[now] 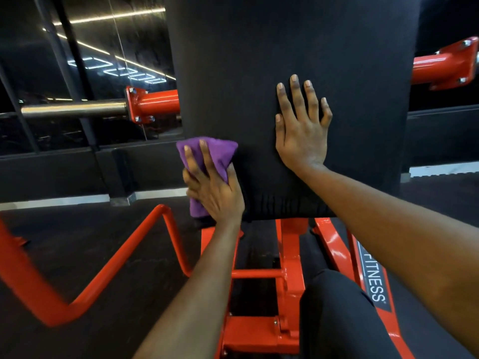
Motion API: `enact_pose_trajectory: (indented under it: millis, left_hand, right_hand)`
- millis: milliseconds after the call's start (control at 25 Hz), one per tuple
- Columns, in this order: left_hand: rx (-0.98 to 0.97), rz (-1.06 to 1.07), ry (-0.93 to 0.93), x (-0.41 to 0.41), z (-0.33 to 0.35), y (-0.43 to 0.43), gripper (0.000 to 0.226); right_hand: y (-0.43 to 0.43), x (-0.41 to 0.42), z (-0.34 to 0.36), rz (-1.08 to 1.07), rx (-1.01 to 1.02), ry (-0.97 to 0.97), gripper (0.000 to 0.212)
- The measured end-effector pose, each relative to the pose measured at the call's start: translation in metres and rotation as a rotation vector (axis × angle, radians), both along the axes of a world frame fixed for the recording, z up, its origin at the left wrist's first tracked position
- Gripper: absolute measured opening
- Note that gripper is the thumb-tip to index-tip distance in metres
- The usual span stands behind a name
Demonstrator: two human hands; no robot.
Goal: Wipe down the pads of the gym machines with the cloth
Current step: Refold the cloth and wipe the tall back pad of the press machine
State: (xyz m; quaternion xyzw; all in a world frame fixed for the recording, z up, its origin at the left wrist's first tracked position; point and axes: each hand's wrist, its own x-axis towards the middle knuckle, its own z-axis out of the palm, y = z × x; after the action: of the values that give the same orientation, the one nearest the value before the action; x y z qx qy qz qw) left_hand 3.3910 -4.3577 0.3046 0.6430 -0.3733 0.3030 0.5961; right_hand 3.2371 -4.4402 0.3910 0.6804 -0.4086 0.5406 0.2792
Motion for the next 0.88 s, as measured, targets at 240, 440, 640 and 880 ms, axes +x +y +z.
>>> enact_pose_trajectory:
  millis: [240, 440, 640, 880]
  left_hand:
    - [0.22, 0.07, -0.124, -0.016, -0.03, -0.002, 0.068]
    - [0.331, -0.109, -0.17, -0.013, -0.047, 0.034, 0.061]
    - [0.221, -0.507, -0.272, 0.038, -0.014, 0.055, 0.041]
    - [0.305, -0.738, -0.254, 0.072, 0.015, 0.058, 0.037]
  right_hand:
    - [-0.001, -0.001, 0.001, 0.021, -0.001, 0.005, 0.055]
    - [0.01, -0.012, 0.007, 0.066, 0.04, 0.054, 0.053]
    - [0.049, 0.003, -0.046, 0.308, 0.048, -0.265, 0.041]
    - [0.119, 0.109, -0.171, 0.336, 0.354, -0.247, 0.067]
